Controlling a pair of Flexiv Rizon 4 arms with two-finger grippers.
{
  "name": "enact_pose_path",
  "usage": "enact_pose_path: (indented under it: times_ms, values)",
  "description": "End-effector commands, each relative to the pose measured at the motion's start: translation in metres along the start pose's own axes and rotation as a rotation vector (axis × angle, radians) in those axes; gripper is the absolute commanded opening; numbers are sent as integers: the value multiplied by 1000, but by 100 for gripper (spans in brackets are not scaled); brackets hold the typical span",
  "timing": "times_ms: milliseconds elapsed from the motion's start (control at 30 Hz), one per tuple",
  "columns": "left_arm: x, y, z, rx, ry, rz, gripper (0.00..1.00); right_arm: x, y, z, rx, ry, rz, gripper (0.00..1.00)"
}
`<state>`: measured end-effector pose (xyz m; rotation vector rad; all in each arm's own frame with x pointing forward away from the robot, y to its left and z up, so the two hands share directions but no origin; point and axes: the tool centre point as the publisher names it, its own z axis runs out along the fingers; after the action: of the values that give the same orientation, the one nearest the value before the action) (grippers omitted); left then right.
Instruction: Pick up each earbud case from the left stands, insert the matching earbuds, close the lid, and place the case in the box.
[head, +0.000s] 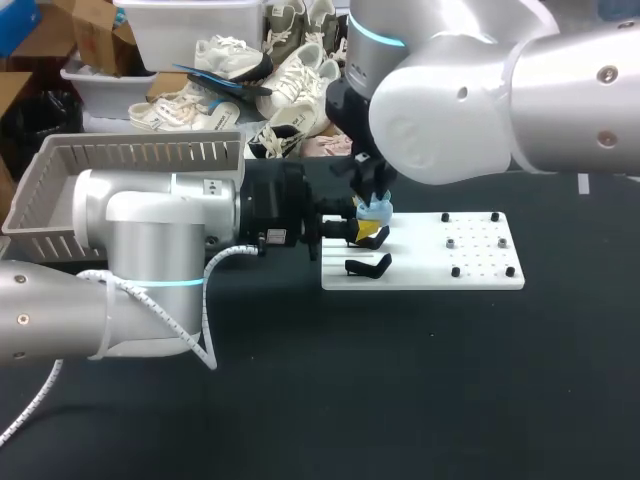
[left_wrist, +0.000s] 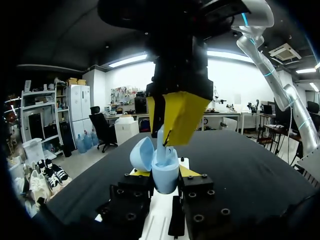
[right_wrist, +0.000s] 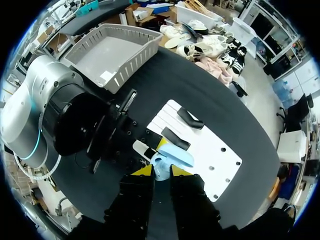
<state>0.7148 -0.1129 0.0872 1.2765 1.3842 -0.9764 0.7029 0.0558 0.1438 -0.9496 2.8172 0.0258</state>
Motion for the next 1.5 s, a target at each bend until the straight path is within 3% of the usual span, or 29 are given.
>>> enact_pose_path:
  times_ms: [33, 967, 1033, 1067, 1133, 1500]
  values:
    - [0, -2, 0, -7, -2, 2, 0, 0, 2, 2, -1, 0, 1, 0]
    - [0, -2, 0, -7, -2, 2, 0, 0, 4, 8, -5, 20, 3, 0]
    - [0, -2, 0, -7, -2, 2, 0, 0, 4, 8, -3, 21, 2, 10]
    - [0, -2, 0, -7, -2, 2, 0, 0, 4, 8, -1, 22, 2, 22]
    - [0, -2, 0, -7, -2, 2, 0, 0, 4, 8, 2, 24, 3, 28]
    - [0, -2, 0, -7, -2, 2, 0, 3, 4, -2, 10, 4, 5, 29]
